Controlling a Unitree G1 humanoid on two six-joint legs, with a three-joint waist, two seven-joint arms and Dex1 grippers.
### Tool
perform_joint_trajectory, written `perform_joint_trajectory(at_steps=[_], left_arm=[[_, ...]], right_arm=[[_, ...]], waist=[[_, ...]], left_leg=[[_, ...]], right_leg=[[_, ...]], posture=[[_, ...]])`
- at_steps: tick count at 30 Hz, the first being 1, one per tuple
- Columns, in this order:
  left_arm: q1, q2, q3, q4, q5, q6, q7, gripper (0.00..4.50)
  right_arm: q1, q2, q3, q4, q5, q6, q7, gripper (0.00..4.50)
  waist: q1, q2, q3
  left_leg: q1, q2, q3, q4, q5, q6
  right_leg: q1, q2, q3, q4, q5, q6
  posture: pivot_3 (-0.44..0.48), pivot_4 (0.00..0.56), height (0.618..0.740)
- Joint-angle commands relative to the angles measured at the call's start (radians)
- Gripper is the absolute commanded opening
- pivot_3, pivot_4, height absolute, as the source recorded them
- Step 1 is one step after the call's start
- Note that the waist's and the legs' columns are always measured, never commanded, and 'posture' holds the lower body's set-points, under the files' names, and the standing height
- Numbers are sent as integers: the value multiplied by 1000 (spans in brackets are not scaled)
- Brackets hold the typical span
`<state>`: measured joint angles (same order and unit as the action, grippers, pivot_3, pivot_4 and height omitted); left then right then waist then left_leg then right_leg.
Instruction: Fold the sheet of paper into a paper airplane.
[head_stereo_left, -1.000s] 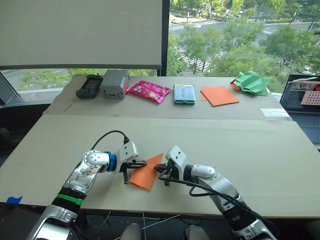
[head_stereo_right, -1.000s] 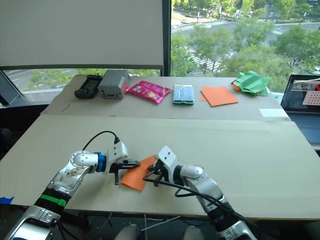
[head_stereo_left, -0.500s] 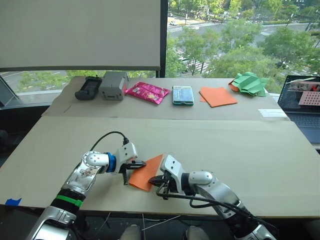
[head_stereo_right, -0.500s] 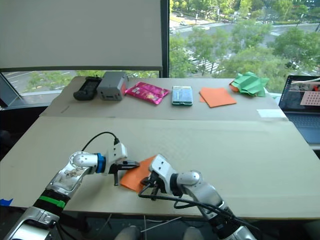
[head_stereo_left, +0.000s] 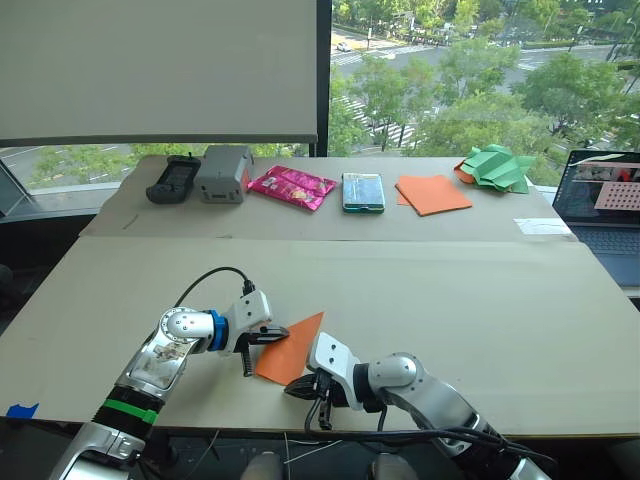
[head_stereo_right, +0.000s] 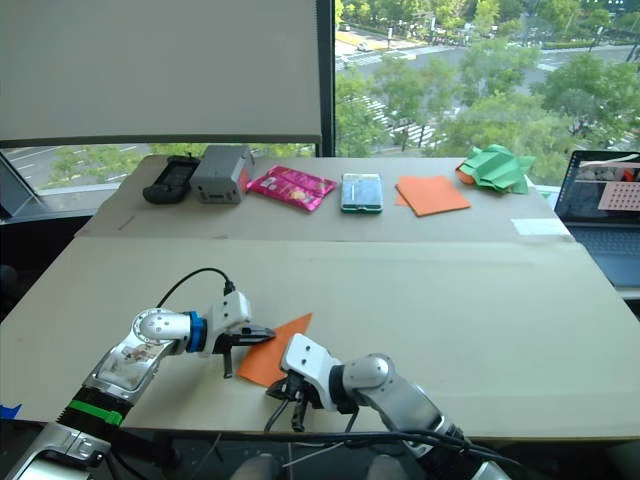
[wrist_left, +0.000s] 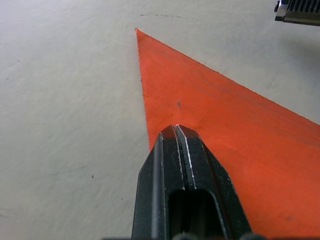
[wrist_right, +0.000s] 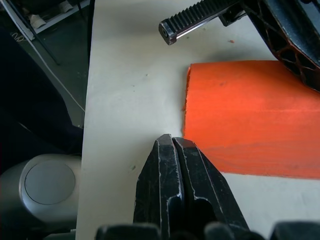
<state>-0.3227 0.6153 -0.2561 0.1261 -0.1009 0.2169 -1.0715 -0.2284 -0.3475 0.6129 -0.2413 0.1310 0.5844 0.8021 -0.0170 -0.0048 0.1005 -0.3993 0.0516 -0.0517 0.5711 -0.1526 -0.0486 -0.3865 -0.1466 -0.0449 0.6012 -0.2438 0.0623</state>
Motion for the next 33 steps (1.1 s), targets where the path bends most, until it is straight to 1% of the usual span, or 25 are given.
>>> perform_joint_trajectory(at_steps=[1, 5, 6, 10, 12, 13, 15, 18, 21, 23, 24, 26, 30, 33], left_arm=[[15, 12, -19, 35, 32, 44, 6, 34], [-21, 56, 36, -22, -3, 19, -22, 34], [-26, 65, 43, -32, -9, 16, -30, 34], [-63, 133, 100, -67, -64, -19, -103, 34], [-87, 156, 98, -42, -40, -75, -118, 550], [-115, 171, 81, 1, -16, -145, -148, 776], [-162, 179, 56, 82, 19, -260, -188, 1476], [-274, 142, -4, 275, 119, -586, -181, 2539], [-360, 88, -47, 408, 143, -816, -212, 3506], [-414, 41, -72, 493, 146, -965, -229, 3506], [-456, 0, -94, 550, 160, -1071, -225, 3506], [-516, -54, -123, 640, 188, -1226, -204, 3506], [-585, -100, -170, 787, 232, -1410, -181, 3506], [-614, -114, -204, 867, 261, -1494, -170, 3506]], right_arm=[[49, -56, 31, 41, -20, 71, 12, 0], [70, -116, -121, -145, 81, 89, 27, 0], [73, -127, -141, -166, 99, 100, 28, 0], [86, -184, -239, -279, 172, 136, 36, 0], [87, -206, -254, -296, 173, 142, 31, 0], [83, -214, -260, -290, 159, 145, 18, 0], [76, -219, -268, -273, 143, 147, -3, 0], [63, -207, -280, -230, 125, 147, -45, 0], [60, -204, -291, -216, 121, 150, -68, 0], [65, -206, -298, -214, 121, 152, -81, 0], [72, -207, -302, -216, 120, 154, -89, 0], [82, -209, -305, -220, 120, 157, -101, 0], [95, -210, -305, -232, 117, 165, -124, 0], [100, -203, -307, -242, 119, 171, -146, 0]], waist=[[1, 0, 0], [13, -1, 10], [16, -3, 15], [24, -4, 27], [29, -6, 31], [33, -7, 32], [37, -8, 33], [42, -7, 34], [47, -8, 35], [55, -9, 35], [57, -10, 35], [66, -11, 35], [62, -10, 34], [56, -10, 34]], left_leg=[[0, 0, 0, 0, 0, 0], [-4, 0, 0, 0, 0, 0], [-5, 0, 0, 0, 0, 0], [-9, 0, 0, 1, 0, 0], [-10, 0, 1, 1, 0, 0], [-10, 0, 1, 1, 0, 0], [-10, 0, 0, 0, 0, -1], [-12, 0, 1, 1, 0, -1], [-15, 0, 2, 1, 0, -1], [-16, 0, 3, 4, 0, -1], [-16, 0, 3, 4, 0, 0], [-16, 0, 3, 5, 1, 0], [-16, 0, 3, 5, 1, 1], [-15, -1, 3, 5, 6, 8]], right_leg=[[0, 0, 0, 0, 0, 0], [-2, 0, 0, -1, 0, 0], [-2, 0, 0, -2, 0, 0], [-3, 0, -1, -6, 0, 0], [-5, 0, -1, -7, 0, 0], [-5, 0, -1, -7, 0, 0], [-5, 0, -2, -7, 0, 0], [-6, -1, -2, -8, 0, 0], [-7, -1, -2, -10, 0, 0], [-6, -1, -2, -9, 0, 1], [-6, -1, -2, -8, 1, 2], [-4, -1, -2, -7, 4, 6], [-2, 0, -2, -7, 6, 8], [-1, 0, -2, -7, 7, 8]], posture=[[0, 150, 702], [0, 150, 702], [0, 150, 702], [0, 150, 702], [0, 150, 702], [0, 150, 702], [0, 150, 702], [0, 150, 702], [0, 150, 702], [0, 150, 702], [0, 150, 702], [0, 150, 702], [0, 150, 702], [0, 150, 702]])
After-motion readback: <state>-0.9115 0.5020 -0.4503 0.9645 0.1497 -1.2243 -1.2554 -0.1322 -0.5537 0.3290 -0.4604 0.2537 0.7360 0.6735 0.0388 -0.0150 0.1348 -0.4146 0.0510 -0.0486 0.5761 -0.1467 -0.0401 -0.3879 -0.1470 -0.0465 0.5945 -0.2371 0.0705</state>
